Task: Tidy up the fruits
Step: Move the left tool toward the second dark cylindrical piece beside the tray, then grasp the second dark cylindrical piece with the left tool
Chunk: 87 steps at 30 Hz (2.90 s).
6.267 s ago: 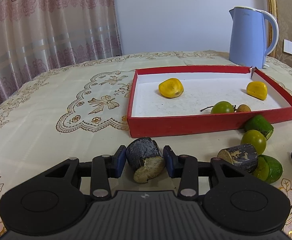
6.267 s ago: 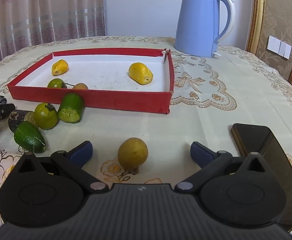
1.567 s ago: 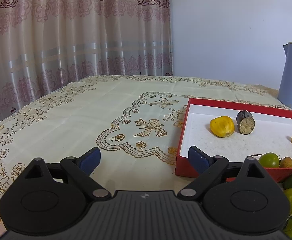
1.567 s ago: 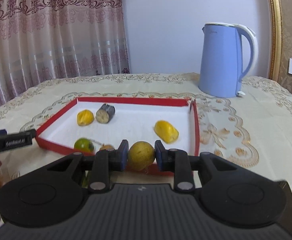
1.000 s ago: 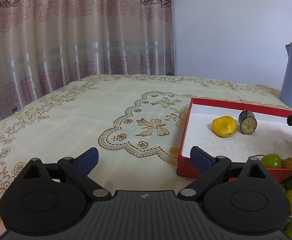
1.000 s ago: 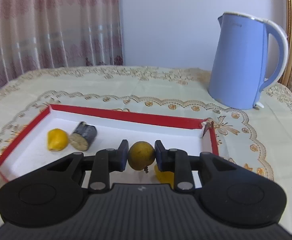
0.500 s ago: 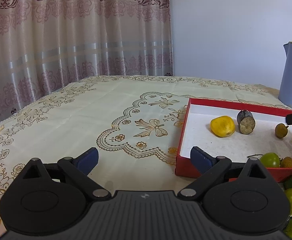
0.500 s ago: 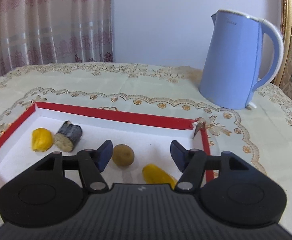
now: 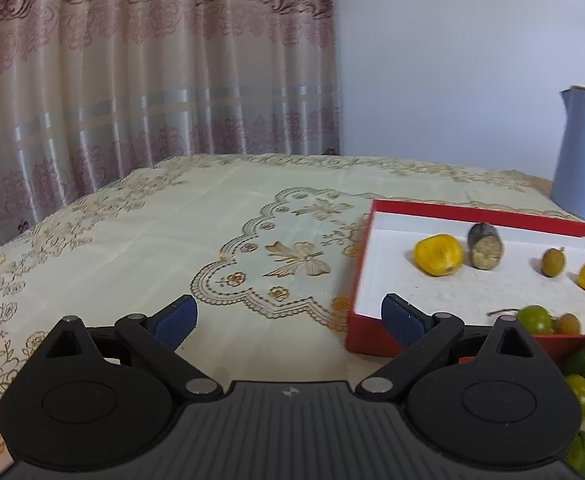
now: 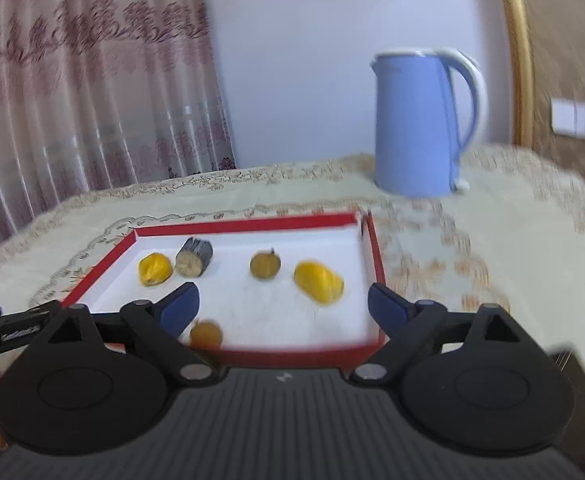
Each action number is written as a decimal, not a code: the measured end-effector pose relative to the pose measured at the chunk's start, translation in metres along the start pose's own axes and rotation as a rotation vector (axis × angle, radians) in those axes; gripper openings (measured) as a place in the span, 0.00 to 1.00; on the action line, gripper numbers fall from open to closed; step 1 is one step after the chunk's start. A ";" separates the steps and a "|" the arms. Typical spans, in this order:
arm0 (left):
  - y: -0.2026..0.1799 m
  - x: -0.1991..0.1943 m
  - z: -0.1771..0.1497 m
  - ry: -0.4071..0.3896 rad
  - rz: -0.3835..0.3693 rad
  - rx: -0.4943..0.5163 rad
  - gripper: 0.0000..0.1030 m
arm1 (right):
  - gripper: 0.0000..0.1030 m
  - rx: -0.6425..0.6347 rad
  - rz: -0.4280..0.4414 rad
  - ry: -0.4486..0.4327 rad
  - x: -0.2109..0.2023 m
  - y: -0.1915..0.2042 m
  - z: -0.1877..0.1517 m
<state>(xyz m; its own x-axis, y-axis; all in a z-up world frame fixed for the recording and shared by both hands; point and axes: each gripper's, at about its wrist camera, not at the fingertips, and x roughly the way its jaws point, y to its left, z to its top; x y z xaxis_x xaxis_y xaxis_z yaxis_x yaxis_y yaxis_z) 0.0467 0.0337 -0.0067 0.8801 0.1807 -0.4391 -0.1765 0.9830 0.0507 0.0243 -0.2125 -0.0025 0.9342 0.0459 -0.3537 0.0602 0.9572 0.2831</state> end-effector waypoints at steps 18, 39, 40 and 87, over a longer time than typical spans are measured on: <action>-0.091 -0.052 -0.038 -0.160 -0.066 0.509 0.96 | 0.95 0.092 0.044 0.042 -0.010 -0.019 -0.031; -0.077 -0.067 -0.032 -0.107 -0.302 0.512 0.98 | 0.96 0.096 0.050 0.041 -0.012 -0.022 -0.034; -0.079 -0.066 -0.033 -0.103 -0.287 0.521 0.98 | 0.96 0.096 0.050 0.042 -0.012 -0.023 -0.034; -0.025 -0.032 -0.024 0.092 -0.424 0.196 0.32 | 0.97 -0.098 0.035 0.052 -0.023 0.008 -0.043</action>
<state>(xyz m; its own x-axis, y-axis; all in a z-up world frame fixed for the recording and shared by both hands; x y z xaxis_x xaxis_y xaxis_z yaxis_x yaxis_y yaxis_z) 0.0125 0.0026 -0.0154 0.8122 -0.2333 -0.5347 0.2843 0.9586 0.0136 -0.0116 -0.1937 -0.0305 0.9157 0.0923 -0.3912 -0.0095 0.9780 0.2086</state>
